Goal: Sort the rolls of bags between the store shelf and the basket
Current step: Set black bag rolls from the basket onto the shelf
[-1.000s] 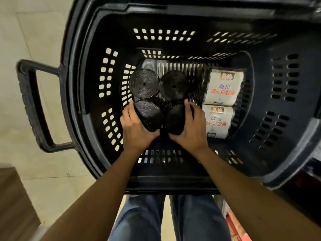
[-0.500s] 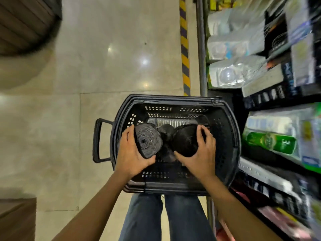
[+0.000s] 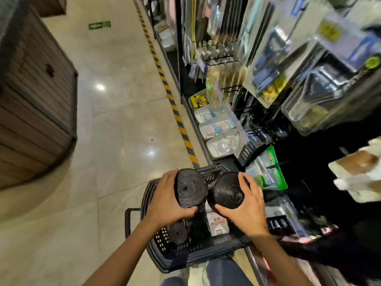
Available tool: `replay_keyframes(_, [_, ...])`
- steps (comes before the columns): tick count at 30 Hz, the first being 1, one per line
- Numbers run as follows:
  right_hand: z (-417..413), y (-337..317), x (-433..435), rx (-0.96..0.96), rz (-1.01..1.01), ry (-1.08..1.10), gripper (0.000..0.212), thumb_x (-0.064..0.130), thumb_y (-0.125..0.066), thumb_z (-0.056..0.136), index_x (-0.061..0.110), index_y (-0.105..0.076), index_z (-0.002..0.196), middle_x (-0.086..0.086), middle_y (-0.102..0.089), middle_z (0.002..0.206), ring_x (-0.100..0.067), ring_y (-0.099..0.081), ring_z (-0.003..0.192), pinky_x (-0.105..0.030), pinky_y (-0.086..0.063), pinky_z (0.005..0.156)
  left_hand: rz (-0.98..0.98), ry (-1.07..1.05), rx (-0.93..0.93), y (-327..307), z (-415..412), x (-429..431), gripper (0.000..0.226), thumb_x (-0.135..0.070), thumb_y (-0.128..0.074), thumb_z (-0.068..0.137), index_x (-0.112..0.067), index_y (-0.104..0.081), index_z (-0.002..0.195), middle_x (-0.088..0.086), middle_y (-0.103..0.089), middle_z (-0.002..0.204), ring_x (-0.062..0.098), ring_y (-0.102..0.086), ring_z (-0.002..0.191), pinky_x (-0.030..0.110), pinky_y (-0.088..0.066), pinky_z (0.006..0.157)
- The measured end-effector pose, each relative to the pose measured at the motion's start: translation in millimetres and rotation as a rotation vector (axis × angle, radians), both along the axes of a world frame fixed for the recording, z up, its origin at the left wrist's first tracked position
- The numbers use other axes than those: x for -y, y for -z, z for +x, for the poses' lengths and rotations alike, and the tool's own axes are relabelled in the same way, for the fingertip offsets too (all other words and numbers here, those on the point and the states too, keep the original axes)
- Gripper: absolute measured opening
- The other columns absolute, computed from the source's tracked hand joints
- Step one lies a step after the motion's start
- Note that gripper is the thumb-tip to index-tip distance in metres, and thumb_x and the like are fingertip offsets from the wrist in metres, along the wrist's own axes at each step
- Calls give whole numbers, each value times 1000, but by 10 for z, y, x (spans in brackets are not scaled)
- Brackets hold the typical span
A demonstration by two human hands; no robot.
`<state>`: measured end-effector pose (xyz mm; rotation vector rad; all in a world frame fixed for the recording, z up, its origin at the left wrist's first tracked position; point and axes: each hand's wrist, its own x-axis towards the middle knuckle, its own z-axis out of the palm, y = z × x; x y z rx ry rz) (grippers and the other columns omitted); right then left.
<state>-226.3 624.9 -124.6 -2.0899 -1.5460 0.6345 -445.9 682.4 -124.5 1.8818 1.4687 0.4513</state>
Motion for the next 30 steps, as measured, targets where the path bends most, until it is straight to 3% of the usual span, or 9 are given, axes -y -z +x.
replay_keyframes(4, [-11, -371, 478, 14, 42, 188, 108, 48, -85, 54, 20, -33, 145, 5, -30, 147, -17, -28, 133, -33, -26, 111, 52, 246, 47, -320, 146, 1, 102, -54, -81, 50, -23, -36, 136, -12, -39, 126, 1, -40, 115, 11, -27, 93])
replay_keyframes(11, [37, -885, 1392, 76, 78, 454, 107, 48, -85, 57, 20, -33, 146, 7, -31, 146, -17, -29, 131, -26, -21, 108, 140, 673, 52, -840, 616, 205, 108, -65, -69, 46, -21, -35, 139, -7, -41, 131, 11, -41, 121, 30, -37, 103])
replay_keyframes(14, [83, -1055, 1767, 98, 88, 560, 108, 49, -84, 57, 20, -31, 147, 9, -30, 147, -17, -28, 133, -25, -21, 107, 156, 814, 88, -985, 868, 395, 106, -65, -68, 47, -22, -35, 138, -7, -40, 127, 13, -42, 120, 25, -36, 99])
replay_keyframes(18, [133, -1221, 2264, 114, 80, 698, 108, 51, -83, 58, 22, -29, 147, 9, -29, 148, -17, -25, 137, -32, -20, 112, 164, 976, 78, -1128, 1214, 707, 108, -64, -70, 48, -20, -34, 140, -7, -39, 132, 12, -41, 121, 22, -34, 101])
replay_keyframes(23, [210, -1268, 2859, 105, 53, 845, 109, 51, -84, 56, 23, -30, 147, 8, -30, 149, -16, -25, 137, -28, -22, 111, 149, 1131, 72, -1172, 1591, 1160, 112, -62, -73, 50, -21, -29, 143, -9, -36, 137, 10, -39, 126, 20, -30, 104])
replay_keyframes(30, [538, -1263, 3507, 90, 35, 963, 107, 49, -83, 58, 23, -30, 147, 9, -29, 150, -13, -26, 136, -25, -23, 109, 169, 1252, 58, -1183, 2145, 1712, 110, -60, -76, 56, -20, -26, 146, -11, -31, 141, 8, -35, 131, 29, -32, 109])
